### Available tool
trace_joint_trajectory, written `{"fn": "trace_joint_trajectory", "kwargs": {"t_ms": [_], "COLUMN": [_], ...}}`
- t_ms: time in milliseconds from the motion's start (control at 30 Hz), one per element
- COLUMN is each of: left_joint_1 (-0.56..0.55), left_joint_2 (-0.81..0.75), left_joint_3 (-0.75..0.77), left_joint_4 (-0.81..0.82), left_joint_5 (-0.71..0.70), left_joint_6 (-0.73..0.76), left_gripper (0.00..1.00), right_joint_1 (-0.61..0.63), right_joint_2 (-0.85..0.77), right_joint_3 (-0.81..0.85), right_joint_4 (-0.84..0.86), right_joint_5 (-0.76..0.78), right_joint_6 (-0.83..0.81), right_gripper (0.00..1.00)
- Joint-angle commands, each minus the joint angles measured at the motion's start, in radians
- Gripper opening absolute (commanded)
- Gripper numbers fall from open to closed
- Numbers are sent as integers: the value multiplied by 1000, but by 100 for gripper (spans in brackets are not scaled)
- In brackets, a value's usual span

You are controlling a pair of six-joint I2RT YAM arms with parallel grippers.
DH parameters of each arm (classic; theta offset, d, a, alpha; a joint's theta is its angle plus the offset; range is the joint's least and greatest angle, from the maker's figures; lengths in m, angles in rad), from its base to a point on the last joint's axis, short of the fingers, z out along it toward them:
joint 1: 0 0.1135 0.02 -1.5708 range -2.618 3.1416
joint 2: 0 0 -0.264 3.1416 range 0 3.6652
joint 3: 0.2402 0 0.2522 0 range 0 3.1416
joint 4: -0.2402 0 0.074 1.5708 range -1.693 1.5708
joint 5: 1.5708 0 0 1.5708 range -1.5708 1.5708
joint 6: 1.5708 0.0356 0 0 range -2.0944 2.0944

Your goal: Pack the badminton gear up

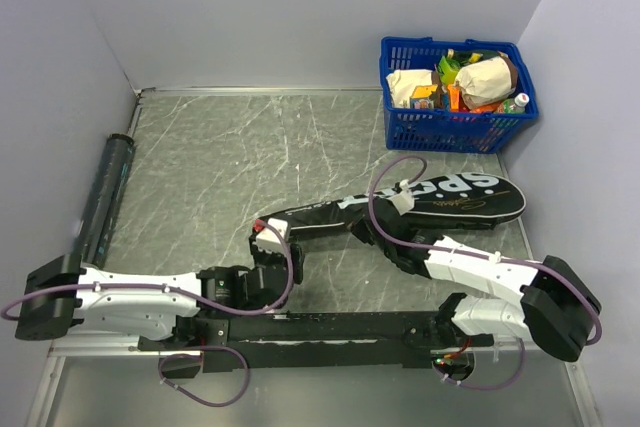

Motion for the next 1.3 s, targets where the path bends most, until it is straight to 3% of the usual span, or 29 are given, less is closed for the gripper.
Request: {"fn": "trace_joint_trajectory", "kwargs": {"t_ms": [0,233,433,1267], "left_joint_1": [84,139,144,245], "left_joint_2": [-20,50,111,122], "left_joint_3": [-36,-1,25,-34], "left_joint_4": [190,242,247,365], "left_joint_5": [114,217,223,301], "left_joint_6": [119,128,131,189], "left_gripper": [66,65,64,57], "right_joint_1": [-5,-2,-3,-5], "right_joint_2": [-57,-100,-112,-118], "right_joint_3": [45,39,30,21], "right_joint_4": [11,-1,-1,42], "right_joint_5": [44,43,46,3], "right_joint_6": [-49,-56,-56,-58], "right_gripper": [0,0,0,0]}}
